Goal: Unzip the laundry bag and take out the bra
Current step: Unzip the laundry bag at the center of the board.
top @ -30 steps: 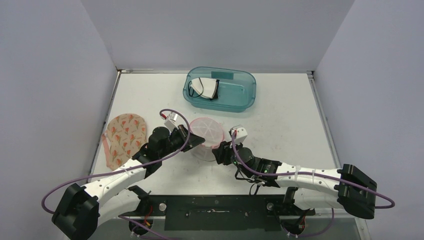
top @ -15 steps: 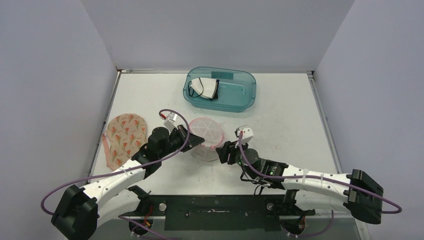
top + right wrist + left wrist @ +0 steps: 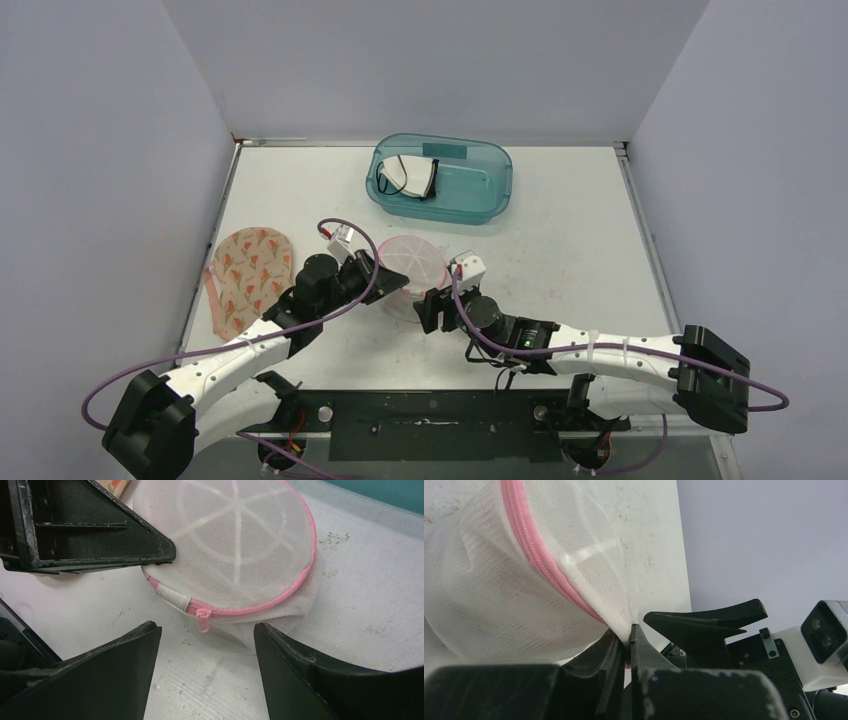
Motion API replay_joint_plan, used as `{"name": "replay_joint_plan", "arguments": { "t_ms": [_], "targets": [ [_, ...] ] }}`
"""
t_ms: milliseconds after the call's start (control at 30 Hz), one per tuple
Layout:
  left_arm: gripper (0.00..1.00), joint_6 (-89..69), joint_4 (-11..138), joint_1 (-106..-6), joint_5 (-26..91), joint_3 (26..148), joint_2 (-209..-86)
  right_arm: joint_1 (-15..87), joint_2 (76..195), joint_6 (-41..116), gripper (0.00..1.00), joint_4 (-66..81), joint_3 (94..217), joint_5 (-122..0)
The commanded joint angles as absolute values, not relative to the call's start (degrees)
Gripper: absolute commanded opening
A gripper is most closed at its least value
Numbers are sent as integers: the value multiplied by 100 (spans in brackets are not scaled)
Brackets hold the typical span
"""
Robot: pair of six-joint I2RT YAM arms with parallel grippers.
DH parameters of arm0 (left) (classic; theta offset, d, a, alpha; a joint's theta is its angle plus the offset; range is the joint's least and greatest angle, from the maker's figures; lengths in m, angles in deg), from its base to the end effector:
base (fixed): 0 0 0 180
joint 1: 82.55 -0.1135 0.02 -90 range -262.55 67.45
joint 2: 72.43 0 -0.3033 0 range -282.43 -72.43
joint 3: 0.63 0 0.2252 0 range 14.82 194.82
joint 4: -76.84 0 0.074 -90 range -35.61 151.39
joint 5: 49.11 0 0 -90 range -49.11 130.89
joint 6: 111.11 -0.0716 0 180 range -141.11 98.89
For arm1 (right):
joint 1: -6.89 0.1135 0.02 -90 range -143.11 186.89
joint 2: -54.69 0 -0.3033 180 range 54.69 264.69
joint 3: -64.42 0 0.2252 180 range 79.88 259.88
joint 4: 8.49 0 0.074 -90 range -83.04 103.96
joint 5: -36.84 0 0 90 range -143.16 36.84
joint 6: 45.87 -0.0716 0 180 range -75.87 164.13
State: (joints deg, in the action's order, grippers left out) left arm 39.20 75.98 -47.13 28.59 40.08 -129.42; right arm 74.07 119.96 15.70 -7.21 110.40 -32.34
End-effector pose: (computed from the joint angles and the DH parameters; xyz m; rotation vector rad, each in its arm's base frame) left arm 0.1611 -0.1333 0.2623 -0.2881 2.0768 -1.2950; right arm 0.1156 0.2091 0.2651 -0.4164 1.9387 0.7669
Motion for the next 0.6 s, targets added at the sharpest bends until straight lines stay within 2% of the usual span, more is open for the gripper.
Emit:
{"name": "replay_joint_plan", "arguments": {
  "t_ms": [0,300,567],
  "targets": [
    [0,3926,7692,-4722,2893,4269,-12816,7459,12113,1531,68,-691,11354,-2780],
    [0,3931,7705,-4722,2867,4286,-12823,7457,12326,1234,56,-296,11536,-2153],
    [0,3902,7673,-4722,2864,4295,-12785,7384,11767,1156,54,224,11307,-1600]
  ]
}}
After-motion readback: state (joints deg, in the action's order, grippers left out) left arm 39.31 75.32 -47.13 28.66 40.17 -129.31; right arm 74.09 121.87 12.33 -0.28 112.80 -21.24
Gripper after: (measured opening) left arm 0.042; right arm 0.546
